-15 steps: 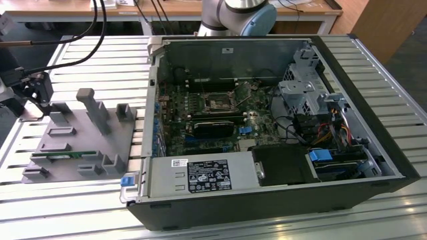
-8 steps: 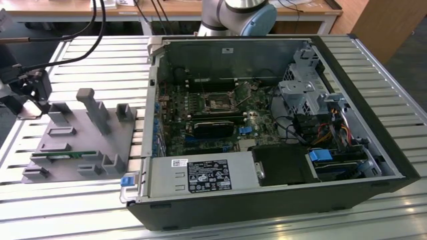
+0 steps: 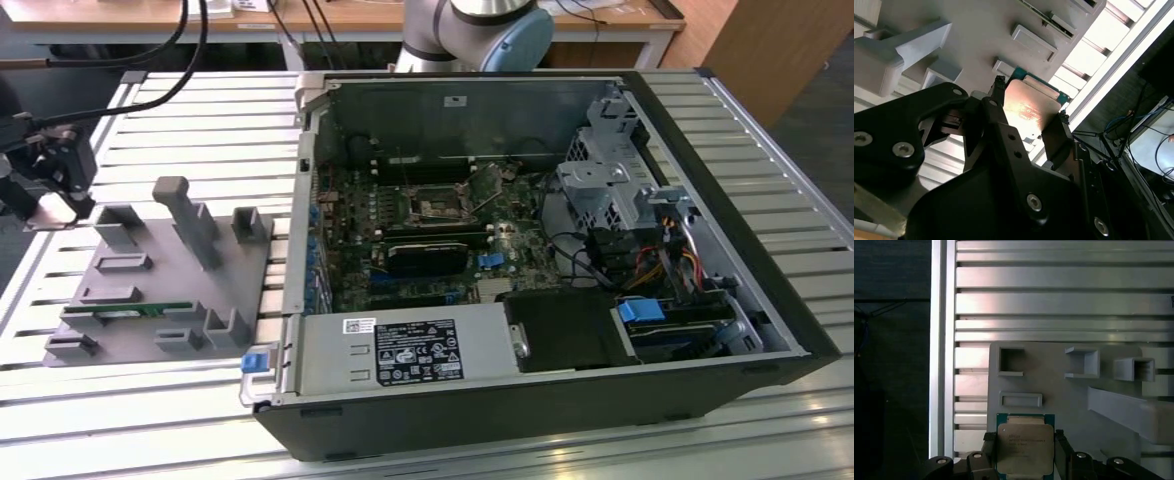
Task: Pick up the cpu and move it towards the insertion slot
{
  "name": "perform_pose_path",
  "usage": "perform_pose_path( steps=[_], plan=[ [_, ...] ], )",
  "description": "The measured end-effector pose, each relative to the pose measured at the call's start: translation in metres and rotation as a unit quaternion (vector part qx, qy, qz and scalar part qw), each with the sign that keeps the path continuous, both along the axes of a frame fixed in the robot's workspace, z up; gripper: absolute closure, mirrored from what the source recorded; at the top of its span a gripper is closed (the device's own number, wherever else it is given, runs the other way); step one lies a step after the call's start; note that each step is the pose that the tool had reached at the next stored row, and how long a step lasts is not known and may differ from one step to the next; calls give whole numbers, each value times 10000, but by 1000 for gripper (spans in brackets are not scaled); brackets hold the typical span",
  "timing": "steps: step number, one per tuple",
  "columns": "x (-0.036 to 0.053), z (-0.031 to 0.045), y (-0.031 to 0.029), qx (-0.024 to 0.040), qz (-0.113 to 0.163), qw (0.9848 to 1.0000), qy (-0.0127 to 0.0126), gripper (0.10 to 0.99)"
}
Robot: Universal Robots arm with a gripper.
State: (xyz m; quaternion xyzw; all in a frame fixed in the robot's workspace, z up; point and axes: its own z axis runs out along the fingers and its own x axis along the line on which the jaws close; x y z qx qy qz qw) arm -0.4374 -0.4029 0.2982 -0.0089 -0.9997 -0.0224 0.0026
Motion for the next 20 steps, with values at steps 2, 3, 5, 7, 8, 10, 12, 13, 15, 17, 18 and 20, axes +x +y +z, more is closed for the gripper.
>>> perform_pose_path(
  steps=[2,3,5,7,8,10,12,13,15,17,18,20],
  plan=[
    [0,39,3,0,0,10000,1,541],
    [0,59,5,0,0,10000,1,541],
    [0,102,7,-1,0,10000,1,541],
    [0,151,10,0,0,10000,1,541],
    [0,178,11,0,0,10000,0,541],
    [0,229,14,0,0,10000,0,541],
    [0,282,16,0,0,10000,0,541],
    [0,310,17,0,0,10000,1,541],
    [0,367,19,0,0,10000,1,541],
    [0,427,22,0,0,10000,1,541],
    [0,454,23,0,0,10000,0,541],
    [0,513,27,0,0,10000,0,541]
  ],
)
